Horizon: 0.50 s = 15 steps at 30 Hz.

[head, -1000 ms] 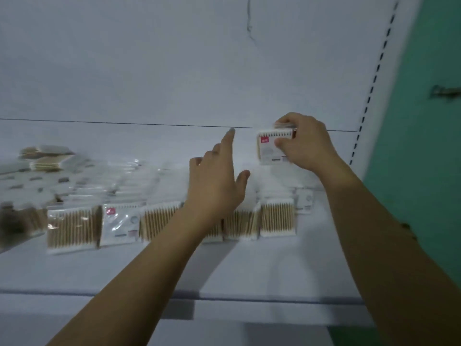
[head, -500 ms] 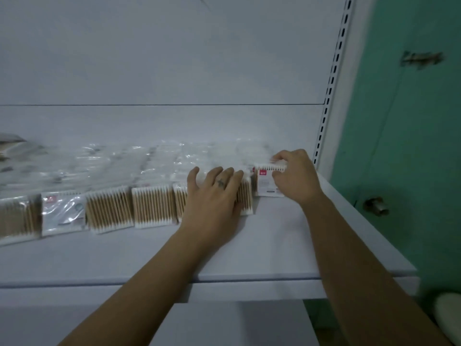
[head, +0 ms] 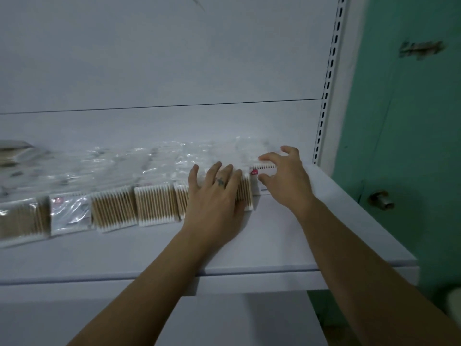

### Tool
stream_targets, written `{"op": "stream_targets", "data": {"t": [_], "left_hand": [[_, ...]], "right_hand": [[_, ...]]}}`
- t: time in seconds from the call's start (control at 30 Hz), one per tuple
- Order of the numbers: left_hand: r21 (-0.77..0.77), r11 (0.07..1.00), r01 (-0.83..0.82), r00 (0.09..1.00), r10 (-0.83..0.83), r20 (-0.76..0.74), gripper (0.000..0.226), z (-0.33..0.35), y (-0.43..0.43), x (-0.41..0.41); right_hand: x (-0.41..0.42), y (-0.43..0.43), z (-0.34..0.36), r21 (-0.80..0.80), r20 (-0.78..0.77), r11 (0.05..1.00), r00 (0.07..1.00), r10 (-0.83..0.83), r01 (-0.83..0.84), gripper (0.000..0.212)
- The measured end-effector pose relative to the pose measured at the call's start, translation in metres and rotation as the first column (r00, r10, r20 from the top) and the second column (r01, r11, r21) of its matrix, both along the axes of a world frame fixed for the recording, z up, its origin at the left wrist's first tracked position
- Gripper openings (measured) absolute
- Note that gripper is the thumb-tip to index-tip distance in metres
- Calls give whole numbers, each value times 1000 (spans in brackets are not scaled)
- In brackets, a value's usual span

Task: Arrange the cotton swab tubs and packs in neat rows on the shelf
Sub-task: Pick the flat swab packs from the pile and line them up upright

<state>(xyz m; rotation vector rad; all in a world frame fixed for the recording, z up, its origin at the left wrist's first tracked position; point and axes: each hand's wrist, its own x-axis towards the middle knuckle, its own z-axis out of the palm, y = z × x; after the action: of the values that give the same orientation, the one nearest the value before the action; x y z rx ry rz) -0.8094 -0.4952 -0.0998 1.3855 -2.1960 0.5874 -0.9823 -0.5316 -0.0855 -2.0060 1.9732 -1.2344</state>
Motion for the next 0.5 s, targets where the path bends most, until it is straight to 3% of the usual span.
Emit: {"op": "stream_targets", "data": {"t": [0.13, 0.23, 0.5], "left_hand": [[-9, 1000, 25, 1000, -25, -13, 64, 6, 3, 7], [-35, 999, 13, 997, -15, -76, 60, 18, 6, 22], [55, 967, -247, 955, 253, -157, 52, 57, -3, 143]], "right_hand": [[3, 13, 20, -78, -3, 997, 1000, -28, 28, 57], [17, 20, 47, -138, -91, 990, 996, 19, -31, 59], [140, 7, 90, 8, -389, 940, 865, 318, -342, 61]]}}
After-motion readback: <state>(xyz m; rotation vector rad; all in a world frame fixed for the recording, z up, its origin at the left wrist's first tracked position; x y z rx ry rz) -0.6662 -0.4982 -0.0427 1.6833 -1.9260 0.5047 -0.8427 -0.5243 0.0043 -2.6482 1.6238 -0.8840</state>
